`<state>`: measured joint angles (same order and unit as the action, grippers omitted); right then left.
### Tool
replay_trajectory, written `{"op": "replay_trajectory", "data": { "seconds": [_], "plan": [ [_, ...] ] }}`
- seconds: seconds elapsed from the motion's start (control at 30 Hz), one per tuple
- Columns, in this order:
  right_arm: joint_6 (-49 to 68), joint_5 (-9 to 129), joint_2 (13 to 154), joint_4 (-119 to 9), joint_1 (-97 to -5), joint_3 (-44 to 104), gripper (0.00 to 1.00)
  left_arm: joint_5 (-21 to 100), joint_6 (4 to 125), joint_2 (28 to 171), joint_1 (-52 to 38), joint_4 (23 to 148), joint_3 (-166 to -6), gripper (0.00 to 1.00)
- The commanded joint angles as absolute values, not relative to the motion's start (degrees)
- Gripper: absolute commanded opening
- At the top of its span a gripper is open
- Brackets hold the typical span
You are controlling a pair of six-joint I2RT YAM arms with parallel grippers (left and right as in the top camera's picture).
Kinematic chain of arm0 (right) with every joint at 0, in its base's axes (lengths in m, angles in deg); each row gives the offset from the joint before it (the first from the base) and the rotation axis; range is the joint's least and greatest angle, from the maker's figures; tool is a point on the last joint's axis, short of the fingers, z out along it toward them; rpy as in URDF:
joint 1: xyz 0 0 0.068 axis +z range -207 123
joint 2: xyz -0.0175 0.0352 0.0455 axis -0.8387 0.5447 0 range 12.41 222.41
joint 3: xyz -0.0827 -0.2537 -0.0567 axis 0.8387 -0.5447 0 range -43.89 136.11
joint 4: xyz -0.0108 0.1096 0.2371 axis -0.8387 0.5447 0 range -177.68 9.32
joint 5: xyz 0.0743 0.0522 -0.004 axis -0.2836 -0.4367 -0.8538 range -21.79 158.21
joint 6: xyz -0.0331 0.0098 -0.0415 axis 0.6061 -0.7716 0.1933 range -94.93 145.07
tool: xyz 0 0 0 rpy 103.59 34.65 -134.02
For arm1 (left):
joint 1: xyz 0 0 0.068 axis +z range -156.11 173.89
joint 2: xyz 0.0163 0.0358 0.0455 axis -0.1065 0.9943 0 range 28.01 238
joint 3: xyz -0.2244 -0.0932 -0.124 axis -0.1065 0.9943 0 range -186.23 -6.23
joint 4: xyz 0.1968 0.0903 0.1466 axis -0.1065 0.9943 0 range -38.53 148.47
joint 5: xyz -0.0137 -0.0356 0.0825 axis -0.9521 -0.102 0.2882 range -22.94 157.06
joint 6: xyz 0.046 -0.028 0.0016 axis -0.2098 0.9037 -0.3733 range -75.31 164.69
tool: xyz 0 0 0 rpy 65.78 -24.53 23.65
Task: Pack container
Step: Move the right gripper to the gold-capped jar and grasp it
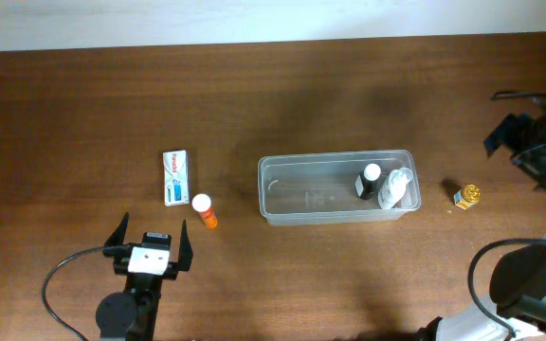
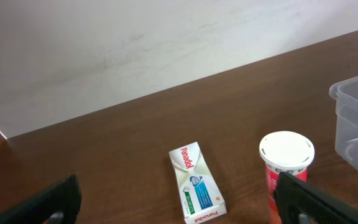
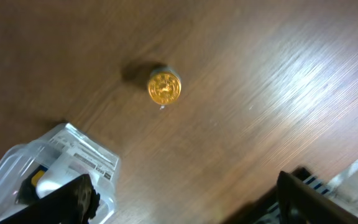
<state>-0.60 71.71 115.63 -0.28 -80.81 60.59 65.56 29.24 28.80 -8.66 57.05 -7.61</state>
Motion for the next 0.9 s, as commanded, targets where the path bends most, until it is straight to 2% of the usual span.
{"op": "replay_trajectory", "data": {
  "seconds": [0.0,0.1,0.37,0.87],
  "plan": [
    [-4.19,66.01,115.17,-5.64,-81.05,52.64,0.86,64.90,29.18,28.34,-8.33,57.05,-7.35,0.99],
    [-4.60,62.42,115.17,-13.20,-81.01,44.99,0.86,64.90,29.18,28.34,-8.33,57.05,-7.35,0.99],
    [-9.54,65.90,115.17,-25.59,-81.10,32.81,0.86,64.90,29.18,28.34,-8.33,57.05,-7.35,1.00],
    [-9.52,68.74,120.52,-32.65,-81.07,31.26,0.86,64.90,29.18,28.34,-8.33,57.05,-7.35,0.99]
  ]
}}
